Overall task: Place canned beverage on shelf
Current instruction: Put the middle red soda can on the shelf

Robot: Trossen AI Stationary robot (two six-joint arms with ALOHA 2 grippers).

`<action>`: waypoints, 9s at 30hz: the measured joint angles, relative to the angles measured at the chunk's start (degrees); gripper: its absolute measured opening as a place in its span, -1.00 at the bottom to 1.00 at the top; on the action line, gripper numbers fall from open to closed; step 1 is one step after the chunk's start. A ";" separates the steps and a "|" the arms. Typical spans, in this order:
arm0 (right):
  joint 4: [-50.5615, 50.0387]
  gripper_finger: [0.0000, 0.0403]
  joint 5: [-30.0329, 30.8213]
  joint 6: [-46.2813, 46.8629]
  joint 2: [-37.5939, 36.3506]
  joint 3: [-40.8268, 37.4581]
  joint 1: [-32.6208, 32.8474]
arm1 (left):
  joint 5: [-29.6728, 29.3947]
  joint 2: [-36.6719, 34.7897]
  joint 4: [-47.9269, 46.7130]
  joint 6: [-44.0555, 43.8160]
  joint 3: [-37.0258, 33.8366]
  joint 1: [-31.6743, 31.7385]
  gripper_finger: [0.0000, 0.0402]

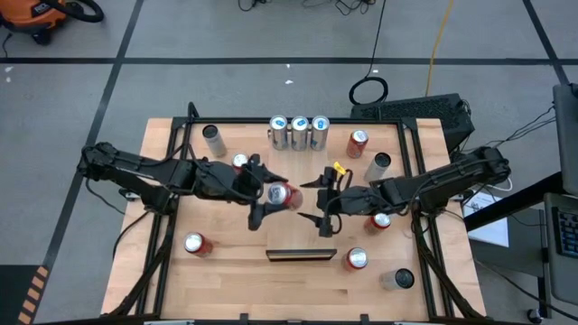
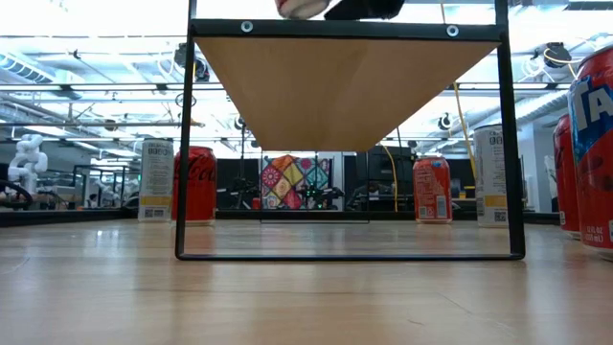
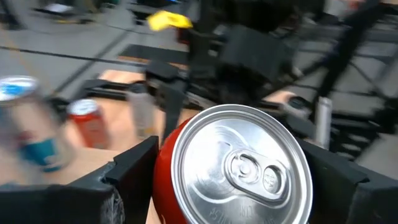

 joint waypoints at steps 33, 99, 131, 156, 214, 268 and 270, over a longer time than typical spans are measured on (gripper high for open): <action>5.48 0.67 -16.11 -0.40 -1.47 0.00 -4.57 | 10.46 5.57 2.63 2.56 -0.04 3.54 0.50; 33.99 0.33 -37.44 -2.75 0.04 -14.88 -9.61 | -5.26 -2.14 1.06 4.55 -6.51 -5.79 0.95; 52.15 0.34 -38.15 -2.11 -0.03 -18.80 -10.18 | -10.71 4.56 41.03 4.35 -26.05 -7.66 0.95; 51.57 0.34 -36.45 -2.45 -0.01 -18.74 -10.16 | -7.94 11.50 54.17 6.38 -25.94 -4.29 0.54; 51.81 0.39 -31.13 -0.14 -0.94 -18.01 -12.68 | -16.44 3.91 37.50 8.84 -25.76 -4.11 0.93; 39.63 0.41 -24.64 -6.56 15.14 -5.40 -20.32 | -21.24 -13.64 8.55 2.88 -30.55 -9.88 0.95; 39.28 0.44 -24.19 -6.02 15.14 -5.40 -20.51 | -21.24 -13.64 8.64 3.06 -30.55 -9.88 0.95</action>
